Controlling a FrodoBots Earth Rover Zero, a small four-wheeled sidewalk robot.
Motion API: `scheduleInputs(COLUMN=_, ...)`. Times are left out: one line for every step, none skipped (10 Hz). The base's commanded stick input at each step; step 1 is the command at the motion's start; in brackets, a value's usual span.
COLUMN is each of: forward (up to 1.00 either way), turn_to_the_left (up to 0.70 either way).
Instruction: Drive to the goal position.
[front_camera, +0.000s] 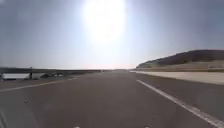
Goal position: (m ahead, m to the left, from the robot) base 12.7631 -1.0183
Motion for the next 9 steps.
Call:
scheduleInputs(forward=1.00, turn_to_the_left=0.00)
scheduleInputs(forward=1.00, turn_to_the_left=0.00)
scheduleInputs(forward=1.00, turn_to_the_left=0.00)
scheduleInputs(forward=1.00, turn_to_the_left=0.00)
scheduleInputs(forward=1.00, turn_to_the_left=0.00)
scheduleInputs(forward=1.00, turn_to_the_left=0.00)
scheduleInputs(forward=1.00, turn_to_the_left=0.00)
scheduleInputs(forward=1.00, turn_to_the_left=0.00)
scheduleInputs(forward=1.00, turn_to_the_left=0.00)
